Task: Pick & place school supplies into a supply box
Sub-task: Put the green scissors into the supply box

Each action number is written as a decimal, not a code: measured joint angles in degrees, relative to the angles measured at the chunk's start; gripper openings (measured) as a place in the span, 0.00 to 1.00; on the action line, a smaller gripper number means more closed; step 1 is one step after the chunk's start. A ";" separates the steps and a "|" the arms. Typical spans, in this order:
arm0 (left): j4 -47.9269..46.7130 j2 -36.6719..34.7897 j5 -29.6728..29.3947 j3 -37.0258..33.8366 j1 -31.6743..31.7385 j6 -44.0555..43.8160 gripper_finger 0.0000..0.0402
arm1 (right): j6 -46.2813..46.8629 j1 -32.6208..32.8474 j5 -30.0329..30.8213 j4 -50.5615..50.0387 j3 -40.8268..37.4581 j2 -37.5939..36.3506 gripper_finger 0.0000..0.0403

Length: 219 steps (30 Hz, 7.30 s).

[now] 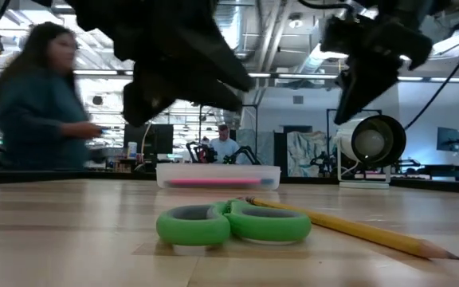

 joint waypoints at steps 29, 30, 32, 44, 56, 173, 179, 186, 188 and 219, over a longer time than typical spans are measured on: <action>-25.19 13.31 16.15 14.53 -2.26 -5.18 0.15 | 6.87 5.75 4.09 -0.82 -9.89 -12.60 0.29; -26.36 13.30 16.39 14.67 -2.35 -5.44 0.15 | 6.87 5.75 4.10 -0.92 -9.89 -12.60 0.29; -28.95 13.21 16.84 14.70 -2.50 -6.03 0.15 | 6.87 5.75 4.09 -0.89 -9.89 -12.60 0.29; -37.49 13.17 16.75 15.22 -2.93 -6.28 0.15 | 6.91 5.75 4.20 -0.74 -9.89 -12.58 0.29; -51.41 13.86 14.17 22.50 -2.32 9.71 0.15 | 7.89 5.75 4.37 -0.24 -9.87 -12.56 0.29; -60.57 18.76 18.67 26.86 4.60 36.38 0.22 | 12.95 9.05 8.51 6.65 -9.83 -12.53 0.29; -60.28 18.76 18.32 26.75 4.70 36.42 0.26 | 12.86 9.07 8.51 6.65 -9.83 -12.53 0.29; -60.13 18.76 18.16 26.70 4.74 36.39 0.26 | 12.84 9.05 8.53 6.65 -9.83 -12.53 0.29; -60.10 18.76 18.34 26.70 4.77 36.40 0.26 | 12.81 9.05 8.53 6.65 -9.83 -12.53 0.29; -64.56 19.52 16.76 31.68 5.05 35.75 0.24 | 12.36 9.05 8.53 6.68 -9.83 -12.53 0.29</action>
